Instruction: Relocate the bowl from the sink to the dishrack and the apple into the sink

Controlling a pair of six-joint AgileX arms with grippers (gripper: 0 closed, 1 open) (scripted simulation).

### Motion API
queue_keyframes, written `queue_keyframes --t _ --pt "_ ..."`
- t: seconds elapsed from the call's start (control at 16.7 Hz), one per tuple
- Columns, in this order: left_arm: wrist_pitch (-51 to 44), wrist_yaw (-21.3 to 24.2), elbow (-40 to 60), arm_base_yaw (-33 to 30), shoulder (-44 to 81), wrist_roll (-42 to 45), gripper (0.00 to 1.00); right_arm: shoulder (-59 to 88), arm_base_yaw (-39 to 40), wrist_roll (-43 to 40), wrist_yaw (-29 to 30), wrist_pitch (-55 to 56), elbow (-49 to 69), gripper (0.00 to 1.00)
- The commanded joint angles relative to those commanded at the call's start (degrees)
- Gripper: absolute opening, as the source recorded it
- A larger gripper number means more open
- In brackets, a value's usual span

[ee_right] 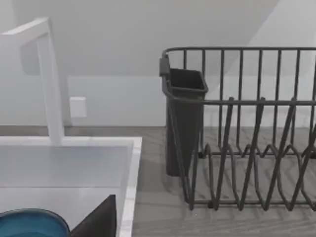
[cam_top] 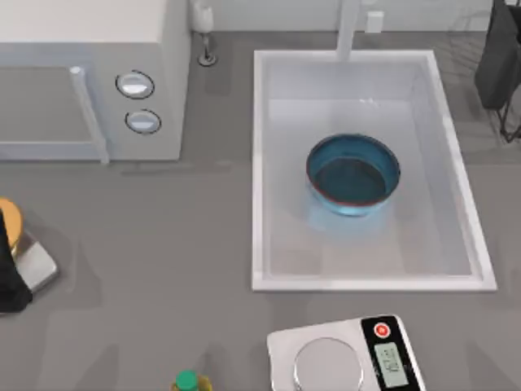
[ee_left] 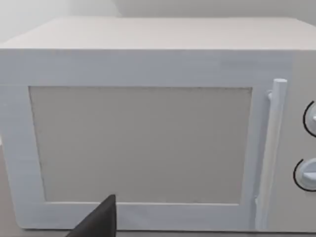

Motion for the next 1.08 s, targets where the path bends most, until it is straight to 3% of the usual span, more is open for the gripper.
queue_keyframes --t 0.24,0.48,0.72,1.08 --pt "0.0 0.0 0.0 0.0 0.0 0.0 1.0 1.61 0.3 0.18 0.12 -0.87 1.64 1.0" --pt "0.0 0.0 0.0 0.0 0.0 0.0 1.0 11.98 2.08 1.28 0.87 -6.03 12.11 1.0" --pt "0.0 0.0 0.0 0.0 0.0 0.0 1.0 31.39 5.13 3.41 2.09 -14.6 31.01 1.0" --pt "0.0 0.0 0.0 0.0 0.0 0.0 1.0 72.17 11.35 8.85 3.95 -30.71 67.5 1.0"
